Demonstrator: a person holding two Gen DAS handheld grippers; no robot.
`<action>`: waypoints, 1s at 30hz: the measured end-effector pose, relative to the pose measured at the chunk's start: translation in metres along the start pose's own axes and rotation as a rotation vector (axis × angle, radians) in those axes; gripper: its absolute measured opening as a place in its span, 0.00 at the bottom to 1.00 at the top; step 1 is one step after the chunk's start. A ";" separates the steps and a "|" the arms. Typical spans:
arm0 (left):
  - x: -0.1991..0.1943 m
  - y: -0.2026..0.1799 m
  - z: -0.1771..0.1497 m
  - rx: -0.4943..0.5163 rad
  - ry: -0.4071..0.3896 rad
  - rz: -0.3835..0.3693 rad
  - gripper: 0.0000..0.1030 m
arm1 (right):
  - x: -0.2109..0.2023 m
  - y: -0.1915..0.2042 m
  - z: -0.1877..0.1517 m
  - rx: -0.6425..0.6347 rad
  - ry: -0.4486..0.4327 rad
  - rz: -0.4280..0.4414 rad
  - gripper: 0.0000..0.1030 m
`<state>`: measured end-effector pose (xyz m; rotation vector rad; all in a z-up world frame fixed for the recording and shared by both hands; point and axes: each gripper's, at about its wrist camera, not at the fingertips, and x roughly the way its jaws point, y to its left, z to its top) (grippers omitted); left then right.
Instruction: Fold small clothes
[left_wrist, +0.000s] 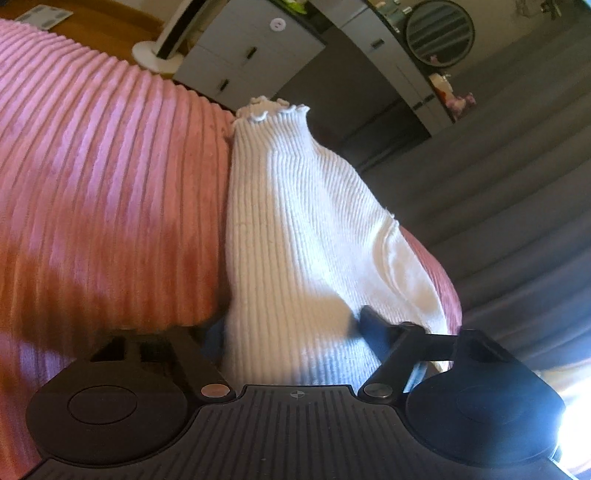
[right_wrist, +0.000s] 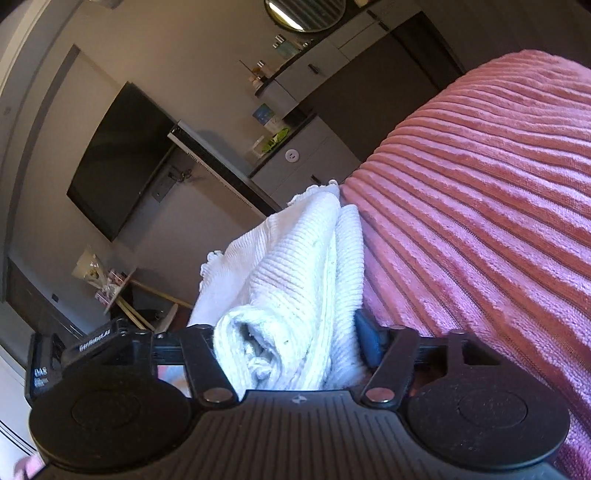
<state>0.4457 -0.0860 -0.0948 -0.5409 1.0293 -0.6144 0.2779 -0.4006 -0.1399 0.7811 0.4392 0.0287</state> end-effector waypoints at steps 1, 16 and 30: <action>-0.001 -0.001 -0.001 0.008 -0.001 0.005 0.54 | -0.001 0.000 0.000 -0.001 -0.001 0.006 0.48; -0.104 -0.029 -0.014 0.198 -0.176 0.009 0.37 | -0.003 0.064 -0.014 -0.137 0.094 0.186 0.38; -0.167 0.005 -0.073 0.173 -0.289 0.271 0.73 | -0.037 0.104 -0.014 -0.283 0.108 0.140 0.54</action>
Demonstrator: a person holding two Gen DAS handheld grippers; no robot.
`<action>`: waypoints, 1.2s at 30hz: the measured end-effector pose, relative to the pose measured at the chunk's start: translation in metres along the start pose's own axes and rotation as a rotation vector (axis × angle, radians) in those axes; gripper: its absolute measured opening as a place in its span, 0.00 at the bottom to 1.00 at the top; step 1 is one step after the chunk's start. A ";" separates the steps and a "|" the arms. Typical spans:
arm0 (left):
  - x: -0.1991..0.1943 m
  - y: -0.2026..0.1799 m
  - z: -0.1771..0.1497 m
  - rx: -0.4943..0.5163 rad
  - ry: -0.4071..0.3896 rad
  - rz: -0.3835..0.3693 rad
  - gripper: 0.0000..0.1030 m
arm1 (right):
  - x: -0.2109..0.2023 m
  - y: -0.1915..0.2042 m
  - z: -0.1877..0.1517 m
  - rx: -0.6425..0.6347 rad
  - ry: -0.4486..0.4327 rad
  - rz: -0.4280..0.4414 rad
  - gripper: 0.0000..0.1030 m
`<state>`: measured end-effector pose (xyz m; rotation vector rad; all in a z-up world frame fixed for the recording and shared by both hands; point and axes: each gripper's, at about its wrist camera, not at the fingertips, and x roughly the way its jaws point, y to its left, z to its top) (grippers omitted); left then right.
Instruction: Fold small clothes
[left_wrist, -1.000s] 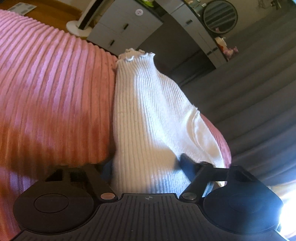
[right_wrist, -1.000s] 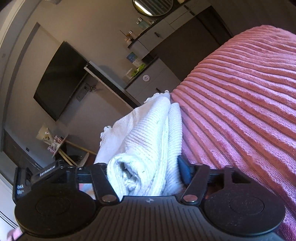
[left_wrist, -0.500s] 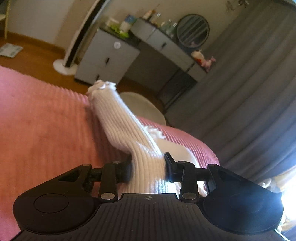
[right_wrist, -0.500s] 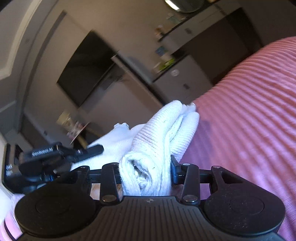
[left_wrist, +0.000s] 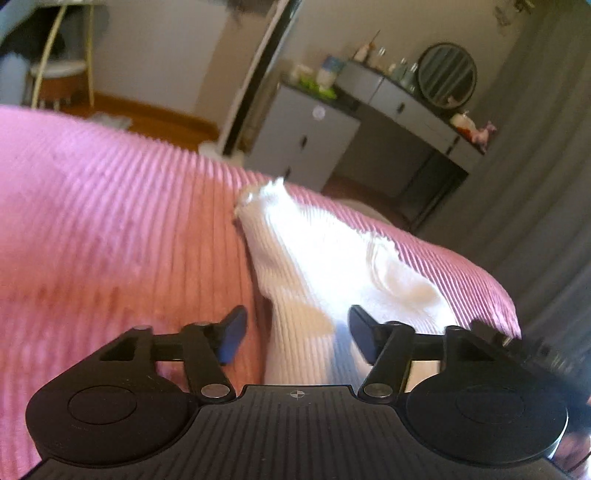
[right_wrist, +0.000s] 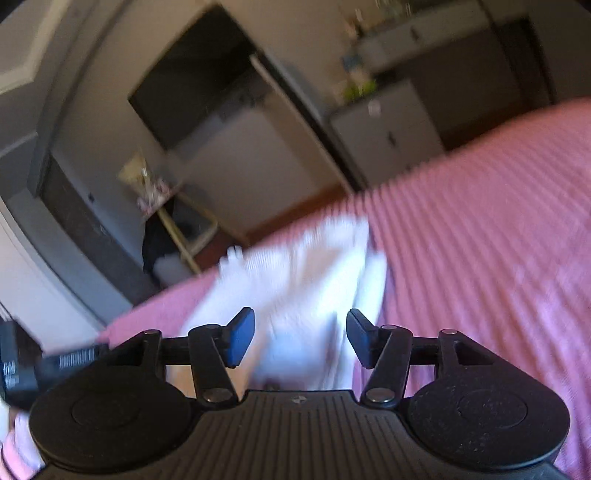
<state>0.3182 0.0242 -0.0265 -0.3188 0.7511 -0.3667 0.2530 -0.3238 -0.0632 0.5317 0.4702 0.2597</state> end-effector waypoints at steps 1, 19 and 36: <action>-0.002 -0.005 -0.001 0.007 -0.014 0.011 0.73 | -0.004 0.005 0.000 -0.024 -0.025 0.020 0.53; 0.034 -0.009 -0.009 -0.011 -0.174 0.340 0.93 | 0.033 0.044 -0.049 -0.349 0.085 -0.027 0.31; 0.025 -0.023 -0.035 0.136 0.020 0.268 0.95 | 0.036 0.053 -0.056 -0.449 0.130 -0.083 0.32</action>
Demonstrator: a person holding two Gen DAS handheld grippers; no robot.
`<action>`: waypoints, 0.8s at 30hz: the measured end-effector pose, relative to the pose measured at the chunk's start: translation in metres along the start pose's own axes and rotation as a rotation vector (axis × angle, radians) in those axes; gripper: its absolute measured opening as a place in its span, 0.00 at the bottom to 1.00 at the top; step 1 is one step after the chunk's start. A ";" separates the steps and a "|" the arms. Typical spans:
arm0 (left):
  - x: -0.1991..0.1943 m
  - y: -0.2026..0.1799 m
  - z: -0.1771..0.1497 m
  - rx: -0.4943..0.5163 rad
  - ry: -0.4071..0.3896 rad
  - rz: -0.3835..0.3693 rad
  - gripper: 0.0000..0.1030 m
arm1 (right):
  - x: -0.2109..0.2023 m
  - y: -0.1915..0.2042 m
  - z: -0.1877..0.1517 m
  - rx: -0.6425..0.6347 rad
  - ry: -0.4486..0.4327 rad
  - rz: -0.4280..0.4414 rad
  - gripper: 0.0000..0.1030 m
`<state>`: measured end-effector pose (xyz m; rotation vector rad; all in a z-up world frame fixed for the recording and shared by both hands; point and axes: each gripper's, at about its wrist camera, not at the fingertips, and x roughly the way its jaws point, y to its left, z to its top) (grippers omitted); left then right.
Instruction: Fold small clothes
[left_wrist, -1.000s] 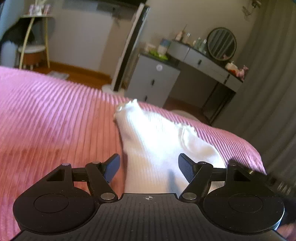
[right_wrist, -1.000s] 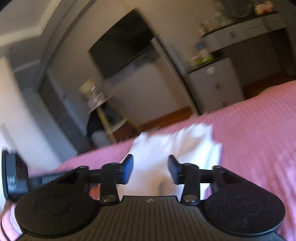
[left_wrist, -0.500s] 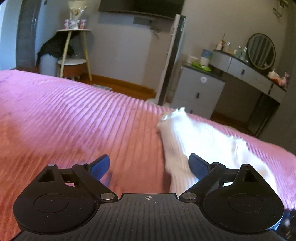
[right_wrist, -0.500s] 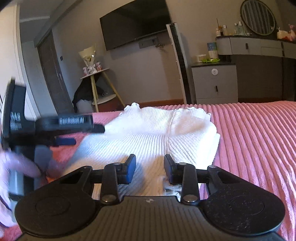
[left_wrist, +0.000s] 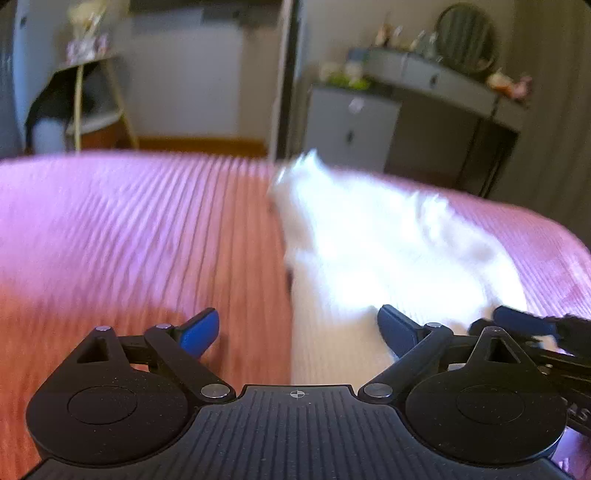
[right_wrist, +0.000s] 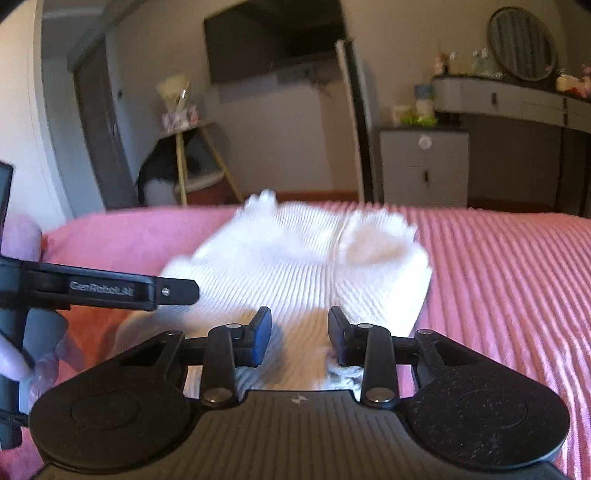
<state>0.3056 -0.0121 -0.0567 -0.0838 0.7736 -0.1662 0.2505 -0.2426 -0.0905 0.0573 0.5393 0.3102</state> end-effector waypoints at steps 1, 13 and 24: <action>0.006 0.007 -0.001 -0.055 0.025 -0.022 0.97 | 0.001 0.001 -0.002 -0.013 -0.003 -0.005 0.32; 0.014 0.004 -0.019 -0.044 -0.055 0.010 1.00 | 0.004 0.001 -0.018 0.006 -0.081 -0.009 0.32; -0.033 0.004 -0.029 -0.124 0.007 0.024 1.00 | -0.041 0.009 -0.029 0.092 0.081 -0.175 0.56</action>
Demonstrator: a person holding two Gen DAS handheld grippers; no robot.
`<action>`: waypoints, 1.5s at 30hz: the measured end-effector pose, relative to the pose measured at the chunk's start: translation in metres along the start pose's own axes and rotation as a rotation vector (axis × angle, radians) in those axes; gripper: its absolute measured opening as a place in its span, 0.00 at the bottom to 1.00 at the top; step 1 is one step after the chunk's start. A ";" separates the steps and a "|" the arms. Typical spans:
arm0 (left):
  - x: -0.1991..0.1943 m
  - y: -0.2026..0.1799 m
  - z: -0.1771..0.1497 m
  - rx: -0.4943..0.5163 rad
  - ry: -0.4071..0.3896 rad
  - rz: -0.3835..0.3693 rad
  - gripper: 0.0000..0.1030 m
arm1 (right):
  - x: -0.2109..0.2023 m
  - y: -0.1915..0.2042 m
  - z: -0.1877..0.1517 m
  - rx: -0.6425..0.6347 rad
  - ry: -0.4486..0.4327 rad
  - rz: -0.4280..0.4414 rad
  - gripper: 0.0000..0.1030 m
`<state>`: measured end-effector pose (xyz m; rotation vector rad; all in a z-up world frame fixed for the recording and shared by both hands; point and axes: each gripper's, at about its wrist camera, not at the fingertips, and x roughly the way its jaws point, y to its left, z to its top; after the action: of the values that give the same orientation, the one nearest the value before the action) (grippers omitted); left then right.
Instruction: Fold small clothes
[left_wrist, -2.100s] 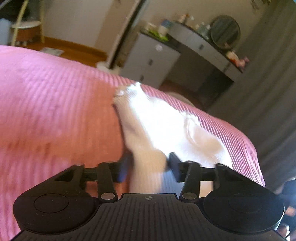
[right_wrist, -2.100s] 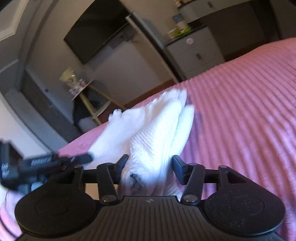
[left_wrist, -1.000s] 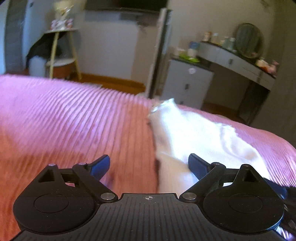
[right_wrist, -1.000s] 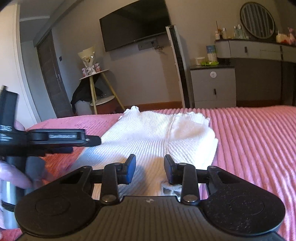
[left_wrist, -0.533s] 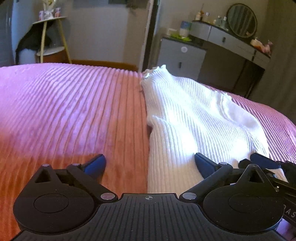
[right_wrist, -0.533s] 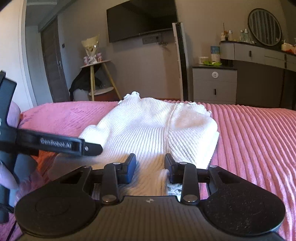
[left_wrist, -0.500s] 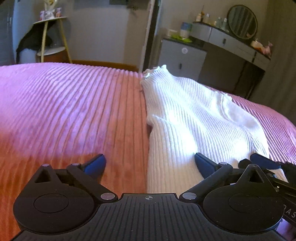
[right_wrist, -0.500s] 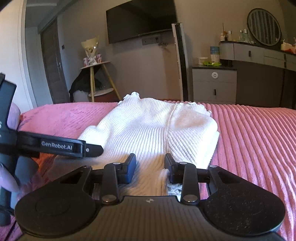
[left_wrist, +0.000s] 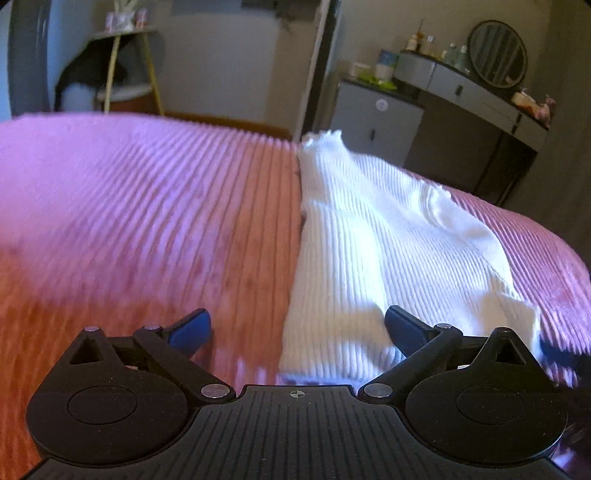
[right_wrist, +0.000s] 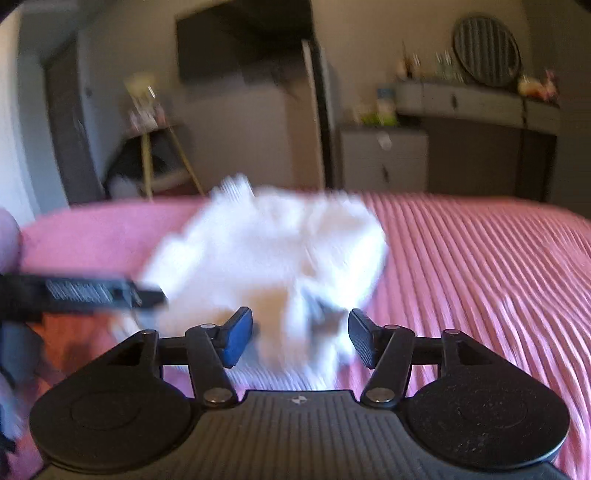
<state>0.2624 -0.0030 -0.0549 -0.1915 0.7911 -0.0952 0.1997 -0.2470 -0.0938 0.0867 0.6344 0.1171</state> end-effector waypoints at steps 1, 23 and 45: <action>0.002 0.002 0.001 -0.016 0.009 -0.008 1.00 | 0.004 -0.004 -0.003 0.027 0.018 -0.002 0.56; -0.072 -0.005 -0.048 0.114 0.050 0.085 1.00 | -0.078 0.026 -0.032 0.040 0.124 -0.076 0.96; -0.084 -0.008 -0.058 0.138 0.018 0.112 1.00 | -0.084 0.053 -0.029 -0.048 0.062 -0.154 0.96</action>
<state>0.1621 -0.0056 -0.0349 -0.0155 0.8089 -0.0456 0.1110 -0.2049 -0.0618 -0.0120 0.6971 -0.0137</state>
